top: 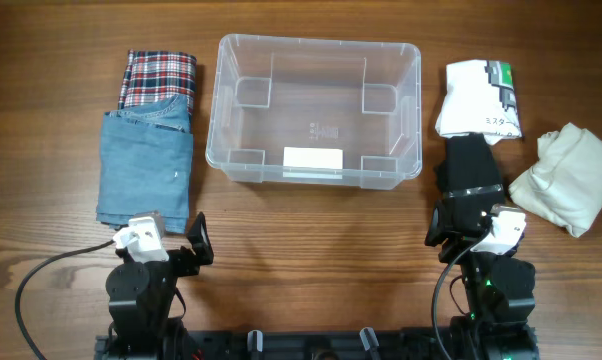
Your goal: Pack container
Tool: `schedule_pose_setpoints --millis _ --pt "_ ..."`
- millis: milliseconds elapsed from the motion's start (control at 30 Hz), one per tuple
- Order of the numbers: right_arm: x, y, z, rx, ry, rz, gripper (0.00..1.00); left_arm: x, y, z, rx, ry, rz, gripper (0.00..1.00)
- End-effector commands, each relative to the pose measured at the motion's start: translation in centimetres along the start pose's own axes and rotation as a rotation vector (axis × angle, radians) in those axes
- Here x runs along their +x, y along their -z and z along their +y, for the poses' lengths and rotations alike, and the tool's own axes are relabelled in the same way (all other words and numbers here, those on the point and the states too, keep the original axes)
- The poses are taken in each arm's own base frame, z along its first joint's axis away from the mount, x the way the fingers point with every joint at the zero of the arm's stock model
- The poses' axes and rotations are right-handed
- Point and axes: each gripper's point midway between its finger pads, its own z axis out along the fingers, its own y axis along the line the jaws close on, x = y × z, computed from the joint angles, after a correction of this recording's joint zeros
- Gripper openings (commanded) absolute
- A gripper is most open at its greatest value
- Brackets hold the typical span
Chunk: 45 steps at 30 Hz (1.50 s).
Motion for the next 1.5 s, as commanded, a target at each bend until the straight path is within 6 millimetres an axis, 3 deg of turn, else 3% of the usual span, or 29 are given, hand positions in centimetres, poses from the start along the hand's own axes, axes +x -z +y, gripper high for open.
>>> schedule_pose_setpoints --millis 0,1200,1300,1467 --pt "-0.1 0.0 0.1 -0.004 -0.014 -0.001 1.00 0.0 -0.1 0.2 -0.010 -0.015 -0.009 1.00" --pt "-0.1 0.0 0.1 -0.004 -0.014 -0.001 1.00 -0.1 -0.1 0.1 -0.004 -0.014 -0.012 1.00" --pt "-0.1 0.0 0.1 -0.004 -0.014 -0.001 1.00 -1.8 0.4 -2.8 0.152 0.061 -0.056 1.00" --pt "-0.1 0.0 0.1 -0.004 -0.013 -0.001 1.00 -6.0 2.1 -3.8 0.145 0.117 -0.064 0.99"
